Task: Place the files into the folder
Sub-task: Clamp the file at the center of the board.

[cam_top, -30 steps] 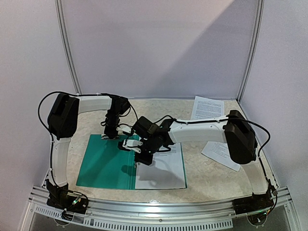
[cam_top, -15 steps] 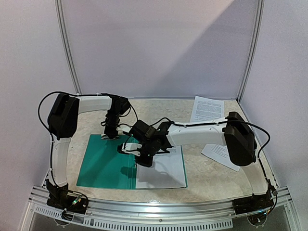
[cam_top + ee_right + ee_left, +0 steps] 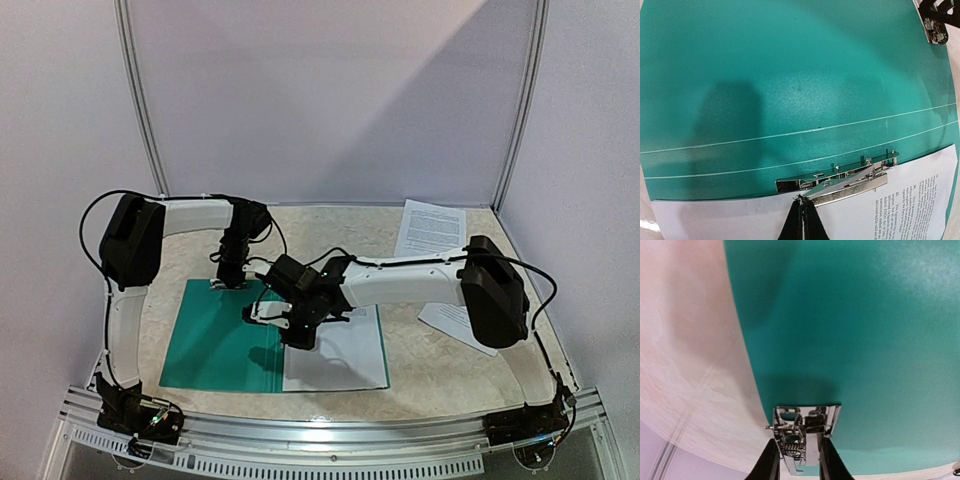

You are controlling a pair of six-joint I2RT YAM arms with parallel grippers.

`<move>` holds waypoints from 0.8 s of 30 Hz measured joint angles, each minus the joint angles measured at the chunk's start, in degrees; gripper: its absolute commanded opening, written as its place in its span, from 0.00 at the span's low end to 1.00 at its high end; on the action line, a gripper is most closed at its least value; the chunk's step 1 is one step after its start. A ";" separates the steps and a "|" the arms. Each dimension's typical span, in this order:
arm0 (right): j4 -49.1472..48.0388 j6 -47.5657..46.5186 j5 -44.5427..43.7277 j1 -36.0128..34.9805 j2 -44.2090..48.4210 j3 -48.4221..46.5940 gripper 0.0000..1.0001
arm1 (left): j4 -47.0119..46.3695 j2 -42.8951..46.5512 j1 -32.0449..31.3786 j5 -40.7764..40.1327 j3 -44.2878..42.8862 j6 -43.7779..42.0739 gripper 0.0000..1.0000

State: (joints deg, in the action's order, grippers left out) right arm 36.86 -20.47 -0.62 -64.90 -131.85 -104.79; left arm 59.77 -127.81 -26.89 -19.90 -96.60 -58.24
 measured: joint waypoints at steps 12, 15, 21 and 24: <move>2.01 0.00 -2.99 -1.07 -1.68 -2.16 0.00 | -0.02 -0.02 0.00 -0.11 0.00 0.20 0.06; 2.16 0.04 -3.72 -1.20 -1.68 -2.19 0.00 | -0.02 -0.02 0.00 -0.15 0.00 0.22 0.06; 2.71 0.50 -4.85 -1.29 -1.86 -2.47 0.00 | -0.04 -0.04 0.00 -0.33 0.00 0.68 0.06; 3.50 0.68 -5.22 -1.46 -2.51 -3.37 0.00 | -0.04 -0.04 0.00 -0.35 0.00 0.83 0.06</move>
State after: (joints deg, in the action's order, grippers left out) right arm 40.36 -19.79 -5.85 -66.37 -134.37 -108.16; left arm 59.72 -127.85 -26.89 -20.25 -96.60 -57.41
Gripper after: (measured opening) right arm 0.007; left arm 0.240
